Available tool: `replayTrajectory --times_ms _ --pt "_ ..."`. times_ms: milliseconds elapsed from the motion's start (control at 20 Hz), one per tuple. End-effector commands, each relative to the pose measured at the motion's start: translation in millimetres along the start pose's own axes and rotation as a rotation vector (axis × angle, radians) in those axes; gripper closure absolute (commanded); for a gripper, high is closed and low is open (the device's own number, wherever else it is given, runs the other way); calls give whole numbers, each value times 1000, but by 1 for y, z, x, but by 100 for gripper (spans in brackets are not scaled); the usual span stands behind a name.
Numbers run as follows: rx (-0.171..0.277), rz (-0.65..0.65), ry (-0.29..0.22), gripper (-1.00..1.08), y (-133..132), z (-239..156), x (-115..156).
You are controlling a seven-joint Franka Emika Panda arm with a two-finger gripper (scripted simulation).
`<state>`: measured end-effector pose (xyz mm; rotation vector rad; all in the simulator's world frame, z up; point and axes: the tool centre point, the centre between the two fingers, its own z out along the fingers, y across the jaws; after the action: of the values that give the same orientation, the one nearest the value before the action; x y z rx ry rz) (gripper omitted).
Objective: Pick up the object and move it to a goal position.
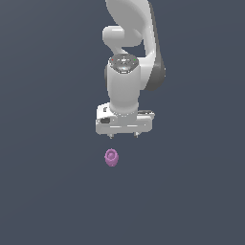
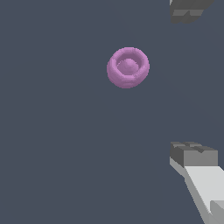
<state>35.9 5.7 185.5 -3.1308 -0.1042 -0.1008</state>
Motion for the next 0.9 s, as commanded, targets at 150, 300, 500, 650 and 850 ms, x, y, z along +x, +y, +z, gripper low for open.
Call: replayTrajectory --times_ms 150,300,500,650,850 --pt "-3 -12 -26 -92 24 33 11" --pt "-4 -19 -40 -92 37 52 16" --pt "-4 -26 -54 -92 49 70 19" --pt "-4 -29 -60 -92 56 80 21" --pt "-4 -31 -64 -92 59 85 21"
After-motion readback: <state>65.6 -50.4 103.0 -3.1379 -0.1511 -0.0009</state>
